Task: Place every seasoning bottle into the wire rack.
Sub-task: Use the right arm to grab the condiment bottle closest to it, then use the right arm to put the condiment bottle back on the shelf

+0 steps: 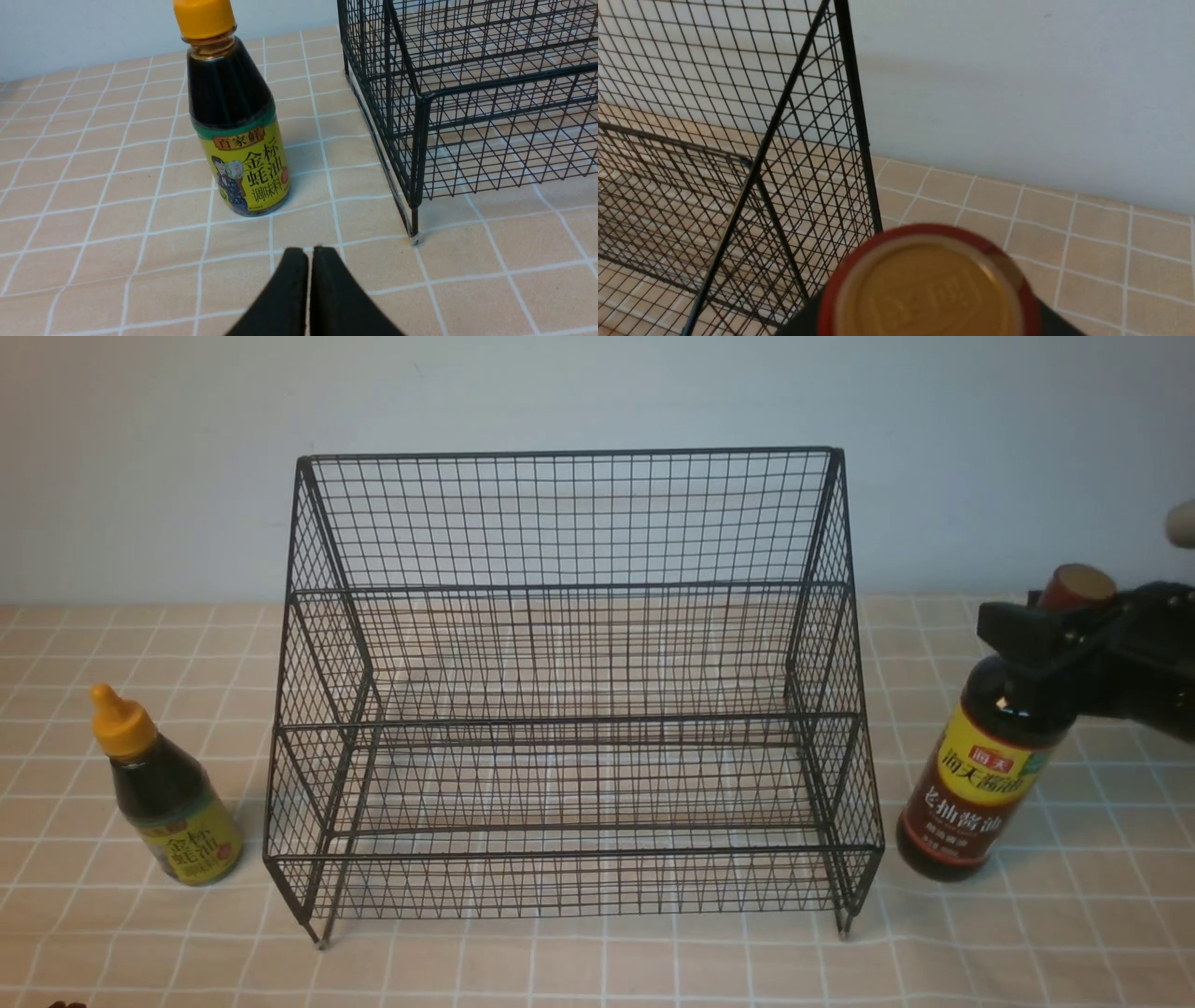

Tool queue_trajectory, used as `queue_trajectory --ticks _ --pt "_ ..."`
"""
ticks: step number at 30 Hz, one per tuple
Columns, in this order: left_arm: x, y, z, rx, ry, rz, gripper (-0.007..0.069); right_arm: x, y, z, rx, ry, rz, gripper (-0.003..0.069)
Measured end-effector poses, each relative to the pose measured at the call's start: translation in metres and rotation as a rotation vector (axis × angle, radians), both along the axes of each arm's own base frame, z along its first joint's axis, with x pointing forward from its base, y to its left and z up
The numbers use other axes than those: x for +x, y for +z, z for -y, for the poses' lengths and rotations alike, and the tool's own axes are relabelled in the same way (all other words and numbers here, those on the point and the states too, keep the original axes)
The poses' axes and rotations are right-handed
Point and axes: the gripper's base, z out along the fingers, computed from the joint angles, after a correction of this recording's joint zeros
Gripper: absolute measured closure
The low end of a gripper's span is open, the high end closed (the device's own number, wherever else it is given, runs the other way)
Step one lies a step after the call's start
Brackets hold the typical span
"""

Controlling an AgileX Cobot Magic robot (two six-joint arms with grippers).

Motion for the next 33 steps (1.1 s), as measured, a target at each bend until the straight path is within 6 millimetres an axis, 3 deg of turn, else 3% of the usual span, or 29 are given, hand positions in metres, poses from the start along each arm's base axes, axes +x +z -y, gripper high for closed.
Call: queue_trajectory --ticks 3,9,13,16,21,25,29,33 --pt "0.0 0.0 0.0 0.0 0.0 0.0 0.0631 -0.011 0.031 0.0 -0.027 0.007 0.099 0.0391" --pt "0.0 0.0 0.0 0.0 0.0 0.0 0.0631 -0.038 0.114 -0.003 -0.028 0.046 0.361 0.0391" --pt "0.0 0.0 0.0 0.0 0.0 0.0 0.0631 -0.051 0.148 -0.01 0.003 0.122 0.45 0.0391" --pt "0.0 0.0 0.0 0.0 0.0 0.0 0.0631 -0.058 0.174 -0.022 0.049 0.281 0.49 0.0391" --pt "0.0 0.0 0.0 0.0 0.0 0.0 0.0631 -0.055 0.19 -0.034 0.121 0.439 0.487 0.0391" --pt "0.0 0.0 0.0 0.0 0.0 0.0 0.0631 -0.038 0.192 -0.053 0.166 0.565 0.443 0.0391" --pt "0.0 0.0 0.0 0.0 0.0 0.0 0.0631 -0.01 0.178 -0.086 0.163 0.626 0.386 0.0392" --pt "0.0 0.0 0.0 0.0 0.0 0.0 0.0631 0.013 0.163 -0.105 0.15 0.595 0.336 0.0392"
